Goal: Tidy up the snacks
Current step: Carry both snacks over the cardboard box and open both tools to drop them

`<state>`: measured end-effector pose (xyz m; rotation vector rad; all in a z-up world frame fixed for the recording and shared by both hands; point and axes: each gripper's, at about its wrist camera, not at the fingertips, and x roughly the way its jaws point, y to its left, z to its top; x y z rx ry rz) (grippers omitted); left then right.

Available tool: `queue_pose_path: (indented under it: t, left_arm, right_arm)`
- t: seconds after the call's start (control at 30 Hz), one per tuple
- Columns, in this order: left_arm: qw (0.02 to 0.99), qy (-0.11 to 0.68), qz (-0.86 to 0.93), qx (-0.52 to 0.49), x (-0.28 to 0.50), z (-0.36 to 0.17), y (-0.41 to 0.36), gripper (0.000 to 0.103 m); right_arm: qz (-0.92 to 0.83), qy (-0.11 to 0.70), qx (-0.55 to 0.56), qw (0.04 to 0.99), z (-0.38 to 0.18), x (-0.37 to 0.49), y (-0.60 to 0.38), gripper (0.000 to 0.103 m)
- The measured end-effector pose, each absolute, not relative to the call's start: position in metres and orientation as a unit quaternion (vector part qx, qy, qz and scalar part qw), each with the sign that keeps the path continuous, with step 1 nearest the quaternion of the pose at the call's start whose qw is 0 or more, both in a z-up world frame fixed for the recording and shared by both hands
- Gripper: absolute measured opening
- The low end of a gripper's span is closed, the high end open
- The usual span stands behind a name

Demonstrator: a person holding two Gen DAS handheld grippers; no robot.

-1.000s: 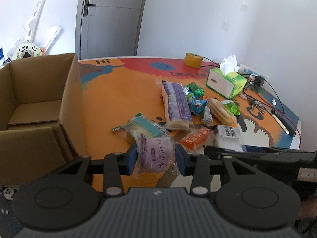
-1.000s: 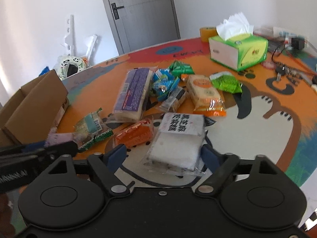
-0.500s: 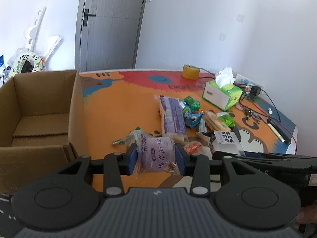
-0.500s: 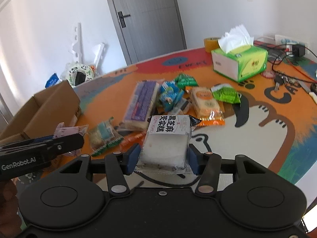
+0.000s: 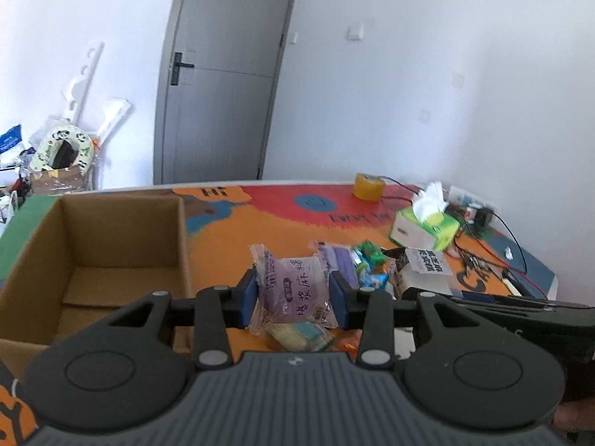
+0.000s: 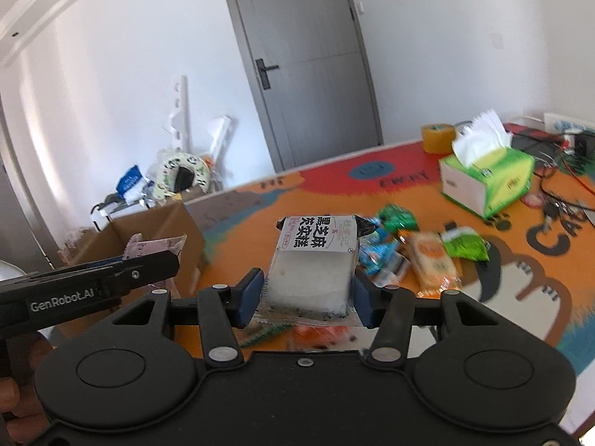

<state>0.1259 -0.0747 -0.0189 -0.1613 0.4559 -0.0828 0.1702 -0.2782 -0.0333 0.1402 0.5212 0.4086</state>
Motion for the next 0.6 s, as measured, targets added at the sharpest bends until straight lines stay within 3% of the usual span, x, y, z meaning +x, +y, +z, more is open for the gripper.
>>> queue_pose_path:
  t: [0.6]
  left_arm:
    - [0.972,0.204,0.034,-0.11,0.109,-0.011,-0.015,0.04]
  right_arm:
    - [0.278,0.245,0.062,0.927,-0.02,0.172,-0.21,0.051]
